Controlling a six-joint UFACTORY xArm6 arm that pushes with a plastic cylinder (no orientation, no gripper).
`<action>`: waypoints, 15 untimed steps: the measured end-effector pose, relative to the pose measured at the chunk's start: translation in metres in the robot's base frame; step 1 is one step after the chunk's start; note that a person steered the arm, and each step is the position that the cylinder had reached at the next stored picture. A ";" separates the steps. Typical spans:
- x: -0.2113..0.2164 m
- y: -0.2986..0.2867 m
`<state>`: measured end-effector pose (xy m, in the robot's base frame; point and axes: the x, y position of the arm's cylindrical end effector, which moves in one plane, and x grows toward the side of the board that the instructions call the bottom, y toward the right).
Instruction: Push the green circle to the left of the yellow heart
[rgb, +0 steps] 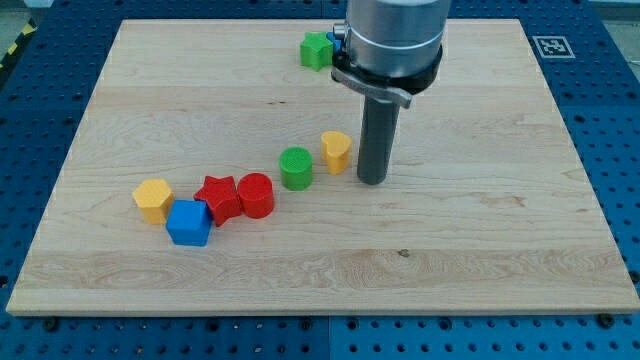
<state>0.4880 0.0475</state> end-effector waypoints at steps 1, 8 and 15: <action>0.018 -0.025; 0.014 -0.095; -0.019 -0.111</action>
<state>0.4685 -0.0636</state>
